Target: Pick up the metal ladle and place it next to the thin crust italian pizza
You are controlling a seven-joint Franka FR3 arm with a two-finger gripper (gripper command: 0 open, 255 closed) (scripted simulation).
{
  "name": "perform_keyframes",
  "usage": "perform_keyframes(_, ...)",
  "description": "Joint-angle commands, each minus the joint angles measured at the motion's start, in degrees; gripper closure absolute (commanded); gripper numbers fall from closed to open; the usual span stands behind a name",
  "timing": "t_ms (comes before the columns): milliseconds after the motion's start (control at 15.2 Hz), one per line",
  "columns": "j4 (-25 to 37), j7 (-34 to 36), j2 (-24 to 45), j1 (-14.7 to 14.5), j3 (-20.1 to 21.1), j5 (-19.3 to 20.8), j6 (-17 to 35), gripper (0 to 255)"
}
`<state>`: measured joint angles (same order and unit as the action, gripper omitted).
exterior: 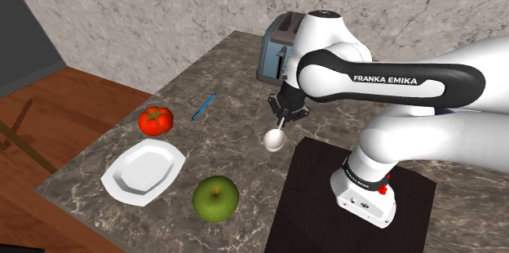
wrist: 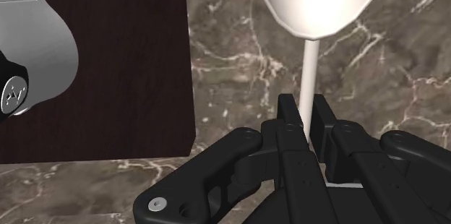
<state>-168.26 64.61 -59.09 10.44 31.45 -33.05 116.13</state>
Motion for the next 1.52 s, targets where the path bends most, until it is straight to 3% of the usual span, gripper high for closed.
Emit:
perform_keyframes(0, 1.25, 0.16, -0.77, 0.43, -0.93, 1.06, -1.98, 255)
perform_keyframes(594, 6.97, 0.83, -2.54, 1.99, -4.33, 4.75, -9.27, 255)
perform_keyframes(990, 2.58, -8.0, -8.11, 6.42, -14.77, 12.61, -12.38, 255)
perform_keyframes(1452, 1.25, -19.71, -8.82, 14.86, -27.15, 23.26, -13.36, 255)
